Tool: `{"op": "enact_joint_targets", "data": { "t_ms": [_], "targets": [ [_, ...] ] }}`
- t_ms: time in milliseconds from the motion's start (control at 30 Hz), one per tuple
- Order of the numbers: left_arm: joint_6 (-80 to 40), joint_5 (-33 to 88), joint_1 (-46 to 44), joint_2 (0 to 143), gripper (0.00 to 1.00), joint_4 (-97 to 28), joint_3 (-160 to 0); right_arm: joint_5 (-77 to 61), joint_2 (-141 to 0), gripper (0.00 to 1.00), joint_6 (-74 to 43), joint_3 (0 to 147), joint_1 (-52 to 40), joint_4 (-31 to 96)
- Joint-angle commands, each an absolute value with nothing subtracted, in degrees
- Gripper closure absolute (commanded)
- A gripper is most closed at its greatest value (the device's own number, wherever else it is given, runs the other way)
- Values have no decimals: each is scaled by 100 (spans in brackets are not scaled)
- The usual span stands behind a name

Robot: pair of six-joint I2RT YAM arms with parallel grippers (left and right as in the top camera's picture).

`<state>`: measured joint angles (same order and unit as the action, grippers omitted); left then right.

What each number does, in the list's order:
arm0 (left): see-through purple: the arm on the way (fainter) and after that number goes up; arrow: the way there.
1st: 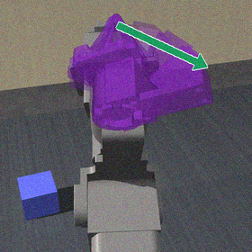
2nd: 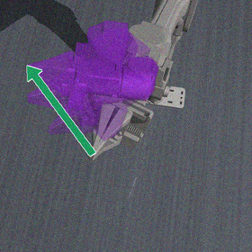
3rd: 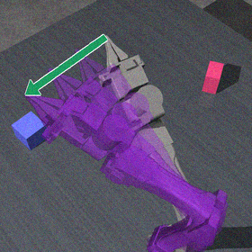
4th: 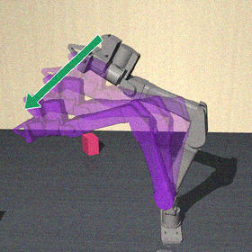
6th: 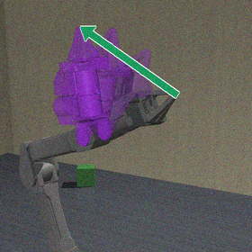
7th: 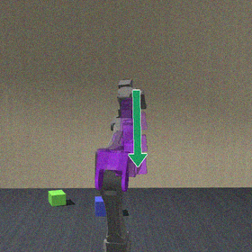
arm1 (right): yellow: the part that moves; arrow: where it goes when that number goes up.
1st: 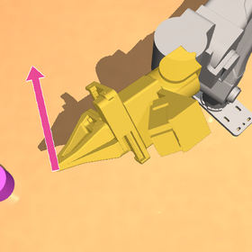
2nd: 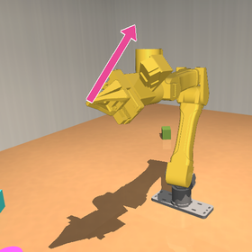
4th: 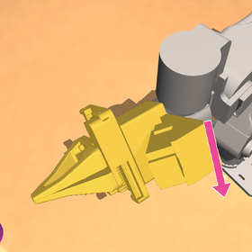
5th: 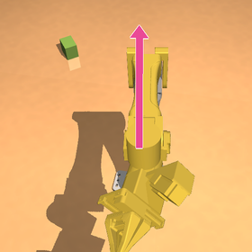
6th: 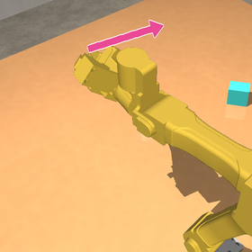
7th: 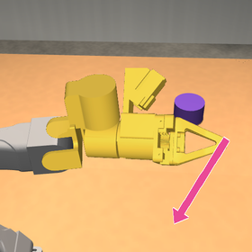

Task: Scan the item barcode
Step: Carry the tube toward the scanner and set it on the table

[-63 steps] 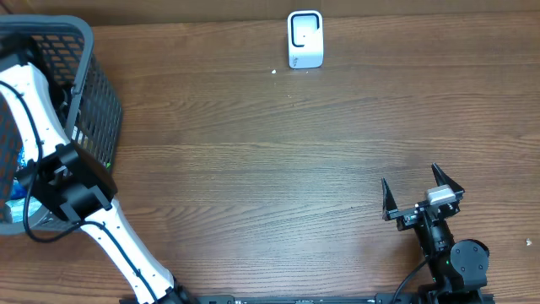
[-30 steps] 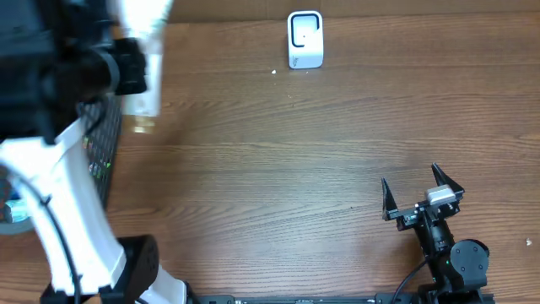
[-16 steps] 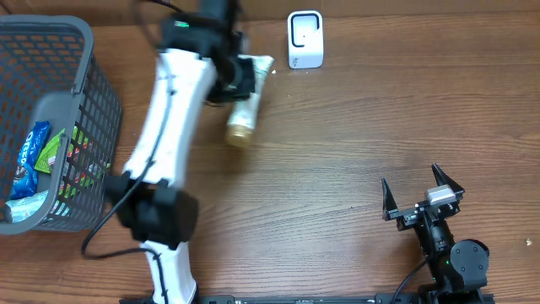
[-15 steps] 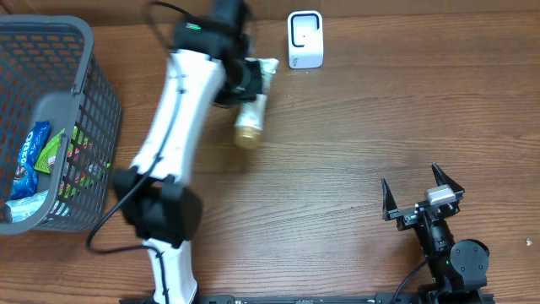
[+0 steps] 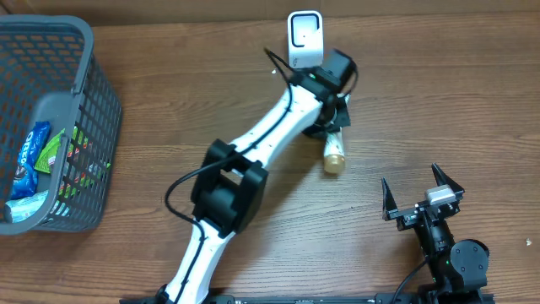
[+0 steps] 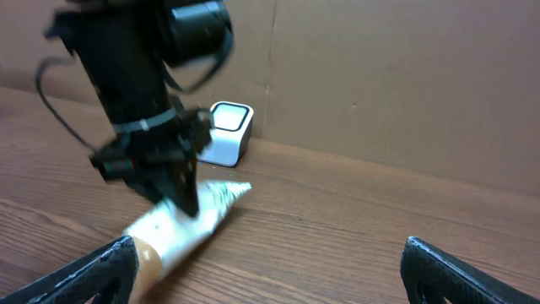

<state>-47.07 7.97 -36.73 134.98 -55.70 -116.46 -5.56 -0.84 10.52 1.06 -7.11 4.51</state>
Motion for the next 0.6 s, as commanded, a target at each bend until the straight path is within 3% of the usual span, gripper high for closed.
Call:
{"op": "enact_joint_targets", "data": {
  "t_ms": [0, 167, 333, 567],
  "targets": [
    [-4919, 738, -3603, 13559, 92, -5548, -11673, -548, -16, 0, 1055, 45, -679, 421],
    [-4405, 862, -3592, 13517, 70, -5581, -11760, -548, -16, 0, 1055, 45, -679, 421],
    [-3848, 993, -3540, 13487, 57, -6184, -12418, -548, -16, 0, 1057, 45, -679, 421],
    [-3109, 834, -2982, 13450, 52, -8497, -15214, -548, -16, 0, 1057, 45, -679, 421]
  ]
}}
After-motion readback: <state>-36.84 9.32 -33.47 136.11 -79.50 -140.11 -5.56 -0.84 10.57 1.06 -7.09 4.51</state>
